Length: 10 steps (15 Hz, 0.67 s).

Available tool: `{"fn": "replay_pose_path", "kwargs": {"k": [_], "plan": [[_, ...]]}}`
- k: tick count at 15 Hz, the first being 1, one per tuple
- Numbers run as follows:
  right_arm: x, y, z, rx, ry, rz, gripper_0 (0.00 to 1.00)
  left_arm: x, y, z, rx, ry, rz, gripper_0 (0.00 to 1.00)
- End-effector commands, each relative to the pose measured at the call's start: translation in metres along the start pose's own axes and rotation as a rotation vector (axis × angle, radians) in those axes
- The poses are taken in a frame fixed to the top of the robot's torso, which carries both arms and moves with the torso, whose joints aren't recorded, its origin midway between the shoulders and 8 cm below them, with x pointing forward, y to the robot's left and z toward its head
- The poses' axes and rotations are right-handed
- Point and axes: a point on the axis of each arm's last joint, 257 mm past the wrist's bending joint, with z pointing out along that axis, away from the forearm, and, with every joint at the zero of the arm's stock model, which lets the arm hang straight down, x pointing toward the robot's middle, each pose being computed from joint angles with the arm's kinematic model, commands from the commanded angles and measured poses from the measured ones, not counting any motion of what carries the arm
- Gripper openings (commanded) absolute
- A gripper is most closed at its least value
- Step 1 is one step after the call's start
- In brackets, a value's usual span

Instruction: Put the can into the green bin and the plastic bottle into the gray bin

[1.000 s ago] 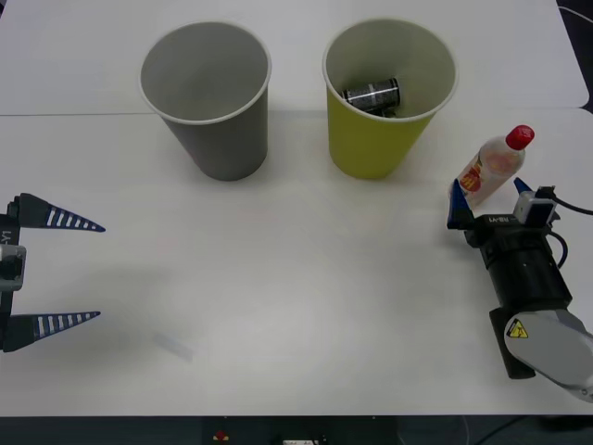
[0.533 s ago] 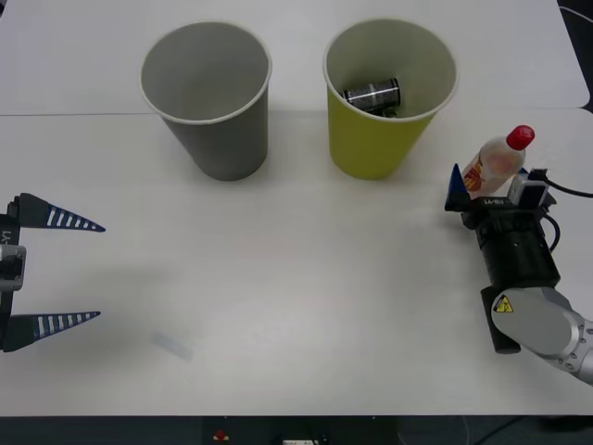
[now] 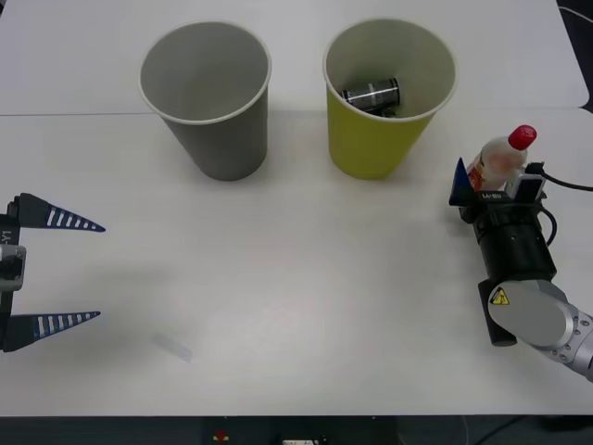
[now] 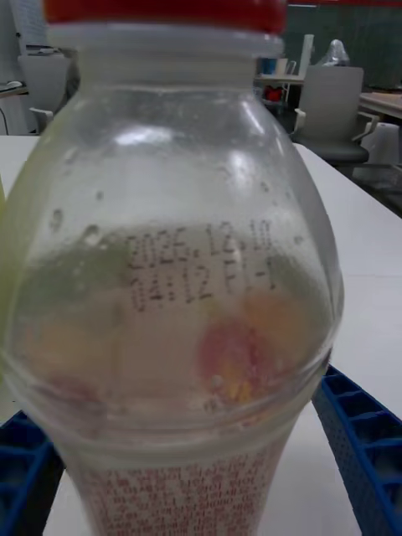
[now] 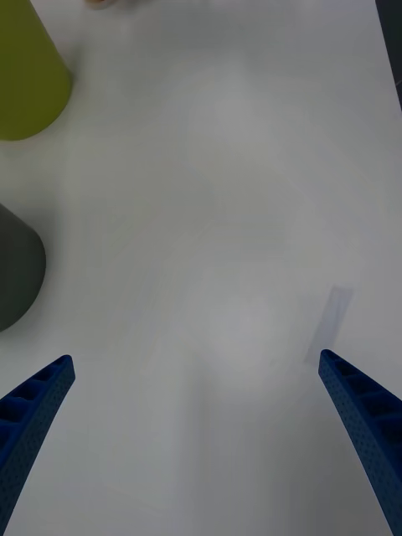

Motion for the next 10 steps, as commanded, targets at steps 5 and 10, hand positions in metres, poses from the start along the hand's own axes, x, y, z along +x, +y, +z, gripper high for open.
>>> {"fn": "replay_pose_path", "kwargs": {"k": [5, 10], "plan": [[0.0003, 0.0017, 0.0016, -0.007, 0.006, -0.004, 0.0, 0.0, 0.0, 0.0, 0.0, 0.0, 0.0, 1.0], [-0.0091, 0.0068, -0.0001, -0.035, 0.0, 0.018, 0.0, 0.0, 0.0, 0.0, 0.0, 0.0, 0.0, 1.0]]}}
